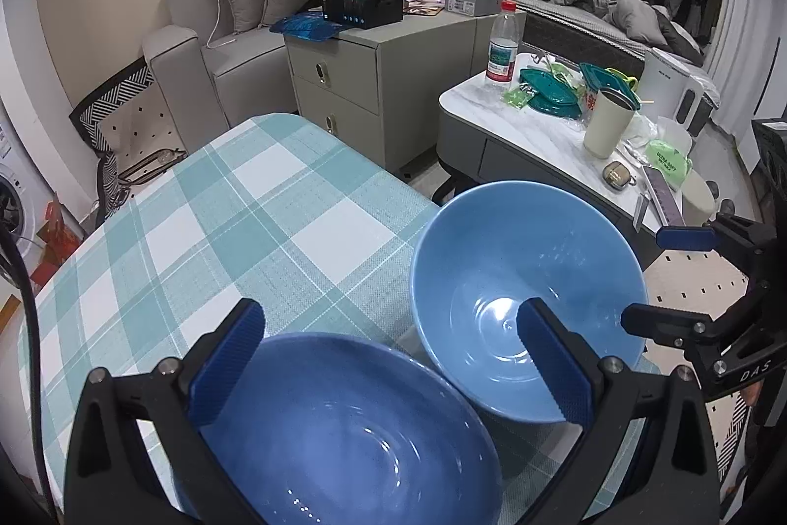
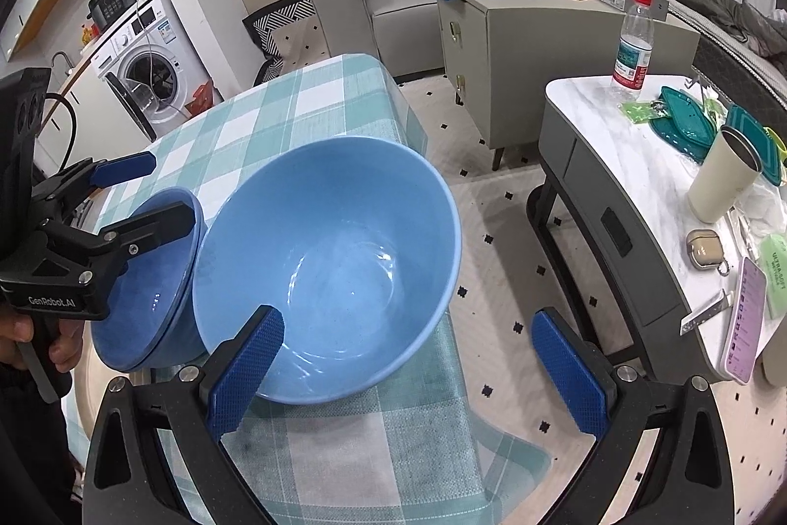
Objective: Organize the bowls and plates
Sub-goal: 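Move both open grippers to the rim of the lighter blue bowl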
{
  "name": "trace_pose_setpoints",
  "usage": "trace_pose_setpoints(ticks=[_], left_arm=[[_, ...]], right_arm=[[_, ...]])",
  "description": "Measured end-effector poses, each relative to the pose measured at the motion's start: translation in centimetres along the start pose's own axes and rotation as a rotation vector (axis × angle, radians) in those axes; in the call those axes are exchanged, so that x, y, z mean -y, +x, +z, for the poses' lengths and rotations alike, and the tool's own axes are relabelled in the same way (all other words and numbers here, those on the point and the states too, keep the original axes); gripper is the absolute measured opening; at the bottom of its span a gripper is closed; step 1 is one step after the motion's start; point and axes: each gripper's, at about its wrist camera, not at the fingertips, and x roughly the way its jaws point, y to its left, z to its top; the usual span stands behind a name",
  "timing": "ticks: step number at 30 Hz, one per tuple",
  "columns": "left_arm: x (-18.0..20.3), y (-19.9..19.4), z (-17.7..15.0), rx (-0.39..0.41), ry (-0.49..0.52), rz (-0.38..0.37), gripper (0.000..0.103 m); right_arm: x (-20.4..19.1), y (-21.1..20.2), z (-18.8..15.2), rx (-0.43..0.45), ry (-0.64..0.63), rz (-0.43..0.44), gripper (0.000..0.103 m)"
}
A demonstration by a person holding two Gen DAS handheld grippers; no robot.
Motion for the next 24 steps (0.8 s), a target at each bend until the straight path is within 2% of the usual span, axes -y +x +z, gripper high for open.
trace_pose_setpoints(ticks=[12,24], left_arm=[[0.2,1.0,0.1,-0.014,0.017,-0.027,0.103],[0.3,2.0,0.2,-0.03,0.024,-0.015,0.103]], right_arm=[[0.2,1.2,0.1,-0.019,0.006,0.008,0.102],[0.3,2.1,0.1,-0.035,0.017,0.016,0.102]])
